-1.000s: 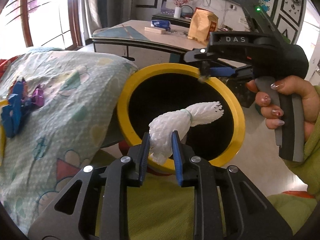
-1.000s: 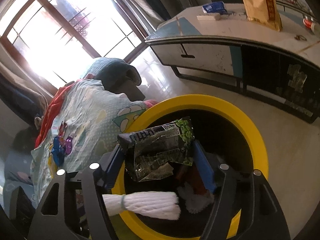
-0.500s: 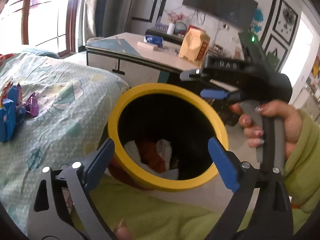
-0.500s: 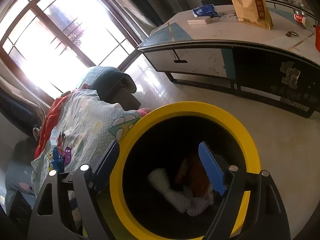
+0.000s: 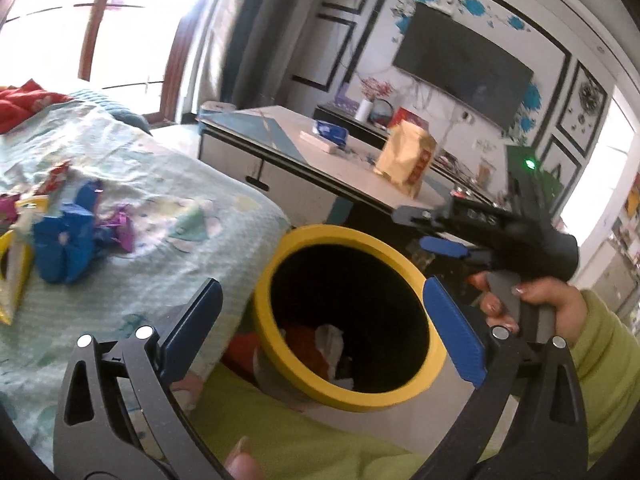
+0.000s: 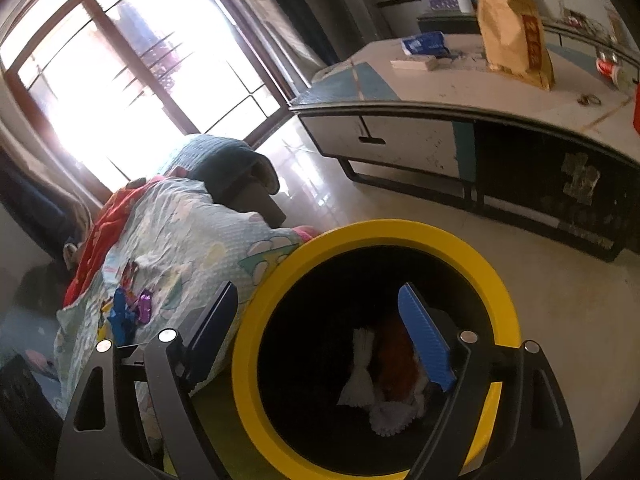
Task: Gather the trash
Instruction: 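Move both open tools back toward the wrappers on the bed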
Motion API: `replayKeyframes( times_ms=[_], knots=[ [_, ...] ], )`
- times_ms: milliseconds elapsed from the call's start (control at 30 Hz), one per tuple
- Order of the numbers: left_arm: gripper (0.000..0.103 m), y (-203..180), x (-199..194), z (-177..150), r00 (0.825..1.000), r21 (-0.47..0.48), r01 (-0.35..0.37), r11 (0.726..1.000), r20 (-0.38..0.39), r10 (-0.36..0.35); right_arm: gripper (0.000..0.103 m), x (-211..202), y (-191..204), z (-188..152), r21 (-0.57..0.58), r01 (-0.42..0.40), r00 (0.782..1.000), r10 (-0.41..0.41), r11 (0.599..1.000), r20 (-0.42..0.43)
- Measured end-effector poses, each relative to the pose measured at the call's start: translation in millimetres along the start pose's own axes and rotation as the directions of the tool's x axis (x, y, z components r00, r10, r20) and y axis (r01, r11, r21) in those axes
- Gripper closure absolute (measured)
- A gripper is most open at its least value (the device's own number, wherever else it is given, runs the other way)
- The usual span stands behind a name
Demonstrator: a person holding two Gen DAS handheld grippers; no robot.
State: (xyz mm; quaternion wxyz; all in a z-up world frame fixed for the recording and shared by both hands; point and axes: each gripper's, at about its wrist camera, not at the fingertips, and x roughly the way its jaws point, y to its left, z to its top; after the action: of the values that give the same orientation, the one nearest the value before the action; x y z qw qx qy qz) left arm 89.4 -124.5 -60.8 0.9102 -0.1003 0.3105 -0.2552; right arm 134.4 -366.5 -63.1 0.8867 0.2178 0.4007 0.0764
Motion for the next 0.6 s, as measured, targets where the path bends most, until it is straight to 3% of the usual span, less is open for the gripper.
replayKeyframes(
  times_ms=[367, 600],
  knots=[
    [0.011, 33.1, -36.7, 10.7, 0.991, -0.095, -0.077, 0.993, 0.100, 0.086, 0.022, -12.6, 54.1, -10.6, -0.149, -0.038, 0.999, 0.042, 0.988, 0.025],
    [0.011, 61.2, -62.1, 19.1, 0.968, -0.165, -0.171, 0.971, 0.154, 0.197, 0.021, -15.9, 86.9, -21.1, -0.219, -0.077, 0.996, 0.085, 0.973, 0.027]
  ],
)
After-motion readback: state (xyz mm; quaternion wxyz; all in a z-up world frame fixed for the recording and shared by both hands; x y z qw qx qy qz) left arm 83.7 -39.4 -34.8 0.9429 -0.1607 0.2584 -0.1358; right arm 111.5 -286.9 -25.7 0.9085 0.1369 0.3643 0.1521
